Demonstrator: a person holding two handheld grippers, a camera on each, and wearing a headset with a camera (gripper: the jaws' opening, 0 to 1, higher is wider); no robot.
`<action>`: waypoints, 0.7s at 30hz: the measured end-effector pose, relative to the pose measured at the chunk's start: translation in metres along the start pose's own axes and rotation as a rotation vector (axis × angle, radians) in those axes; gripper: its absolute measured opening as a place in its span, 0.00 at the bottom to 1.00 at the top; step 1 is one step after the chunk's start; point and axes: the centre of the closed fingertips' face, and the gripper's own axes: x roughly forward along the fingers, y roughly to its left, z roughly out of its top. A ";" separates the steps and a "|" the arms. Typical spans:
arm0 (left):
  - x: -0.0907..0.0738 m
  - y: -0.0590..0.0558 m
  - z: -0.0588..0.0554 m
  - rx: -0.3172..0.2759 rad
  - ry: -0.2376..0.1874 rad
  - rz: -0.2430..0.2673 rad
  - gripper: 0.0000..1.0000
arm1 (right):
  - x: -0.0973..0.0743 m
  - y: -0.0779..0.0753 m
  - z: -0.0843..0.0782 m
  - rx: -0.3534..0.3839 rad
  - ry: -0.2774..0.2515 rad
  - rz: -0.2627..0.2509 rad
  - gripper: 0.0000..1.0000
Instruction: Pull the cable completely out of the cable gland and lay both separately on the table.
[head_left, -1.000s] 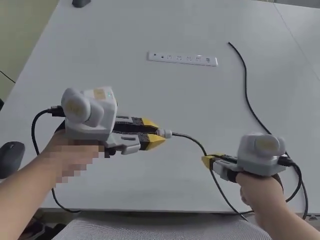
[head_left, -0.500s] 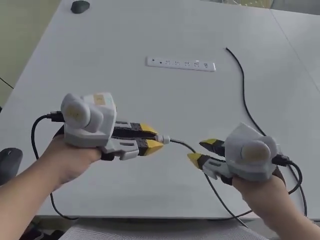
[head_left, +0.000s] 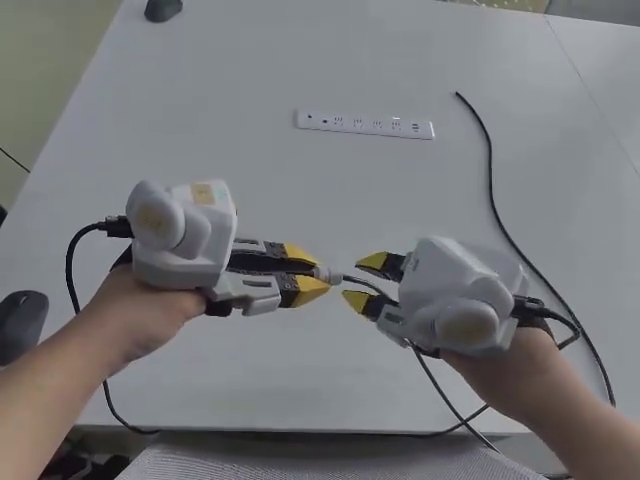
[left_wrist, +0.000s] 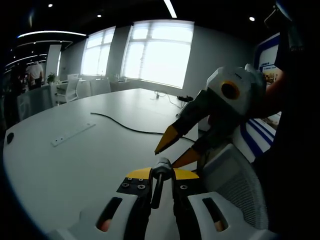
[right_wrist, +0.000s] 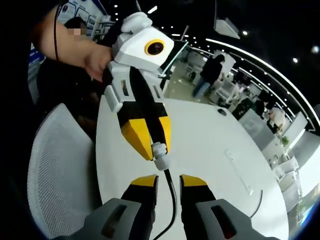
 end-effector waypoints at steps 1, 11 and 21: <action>0.000 0.000 0.000 0.000 0.001 0.000 0.15 | 0.001 0.001 0.000 -0.010 0.007 0.005 0.11; 0.000 -0.001 0.000 -0.003 -0.001 -0.007 0.15 | 0.004 0.001 0.000 -0.073 0.015 0.008 0.01; 0.002 -0.002 0.001 0.006 -0.003 -0.012 0.15 | 0.004 0.000 -0.002 -0.014 0.004 0.004 0.00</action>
